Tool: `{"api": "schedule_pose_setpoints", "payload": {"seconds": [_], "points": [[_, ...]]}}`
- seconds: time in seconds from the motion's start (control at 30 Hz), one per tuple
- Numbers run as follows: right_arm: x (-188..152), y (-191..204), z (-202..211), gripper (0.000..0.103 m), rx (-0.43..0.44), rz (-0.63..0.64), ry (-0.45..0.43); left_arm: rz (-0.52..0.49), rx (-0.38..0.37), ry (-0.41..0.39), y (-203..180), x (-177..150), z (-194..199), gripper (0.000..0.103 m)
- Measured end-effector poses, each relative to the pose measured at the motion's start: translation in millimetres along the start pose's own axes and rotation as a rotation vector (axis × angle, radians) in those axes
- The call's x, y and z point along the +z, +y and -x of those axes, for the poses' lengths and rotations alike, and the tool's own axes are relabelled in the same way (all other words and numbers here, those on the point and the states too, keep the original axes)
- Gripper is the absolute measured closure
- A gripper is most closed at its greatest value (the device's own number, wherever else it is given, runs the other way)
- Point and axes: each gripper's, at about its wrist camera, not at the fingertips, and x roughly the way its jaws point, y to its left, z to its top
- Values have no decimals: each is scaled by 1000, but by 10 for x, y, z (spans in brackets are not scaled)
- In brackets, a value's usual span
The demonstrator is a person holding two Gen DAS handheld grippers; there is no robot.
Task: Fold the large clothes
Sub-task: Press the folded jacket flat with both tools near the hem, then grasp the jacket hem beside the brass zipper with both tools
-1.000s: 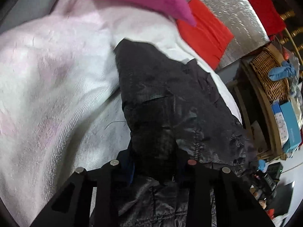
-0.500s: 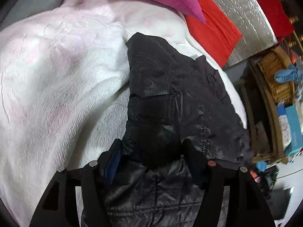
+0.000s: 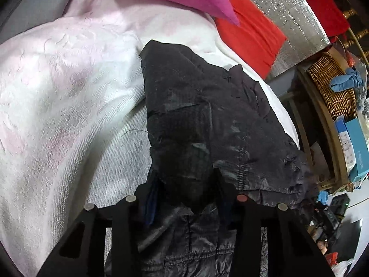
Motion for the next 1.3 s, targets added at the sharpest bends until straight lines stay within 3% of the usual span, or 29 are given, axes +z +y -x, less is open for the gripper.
{"api": "schedule_pose_setpoints", "payload": {"seconds": [0.07, 0.1, 0.17, 0.2, 0.3, 0.37, 0.5, 0.77, 0.87, 0.9, 0.93, 0.97, 1.0, 1.07, 1.17, 1.23, 1.3], "points": [[-2, -28, -5, 60, 9, -1, 7, -4, 10, 8, -5, 7, -17, 57], [-13, -82, -62, 59, -4, -21, 32, 1, 20, 21, 9, 4, -36, 49], [-63, -229, -220, 43, -49, -77, 105, 10, 39, 44, 23, 5, -90, 43], [-77, -264, -243, 42, -58, -97, 120, 17, 40, 48, 37, 0, -86, 43], [-72, -254, -117, 41, -25, -120, 113, 27, 40, 48, 49, -16, 33, 42], [-78, -248, 25, 34, -5, -114, 92, 9, 50, 31, 38, -54, 150, 41], [-130, -330, 209, 33, -10, -119, 85, -24, 80, 21, 86, -158, 346, 35], [-311, -707, 498, 33, -33, -189, 91, -15, 118, 39, 372, -376, 556, 35], [-411, -790, 449, 34, -6, -195, 135, -8, 78, 51, 378, -464, 569, 40], [-430, -784, 413, 36, 14, -187, 153, -13, 70, 53, 360, -496, 568, 48], [-465, -731, 380, 51, 13, -157, 163, -24, 88, 53, 333, -529, 566, 53], [-485, -671, 374, 73, -8, -116, 156, -33, 113, 41, 317, -559, 574, 67], [-502, -588, 371, 76, -25, -69, 152, -36, 121, 34, 298, -569, 574, 77], [-514, -413, 430, 80, -22, -3, 114, -28, 92, 13, 284, -595, 641, 83], [-497, -303, 658, 80, 55, 12, 17, -49, 70, -66, 229, -634, 835, 86], [-518, -359, 641, 80, 8, -2, 33, -42, 85, -68, 260, -642, 853, 86], [-555, -474, 472, 78, -24, -58, 114, -18, 97, -38, 330, -672, 830, 86]]}}
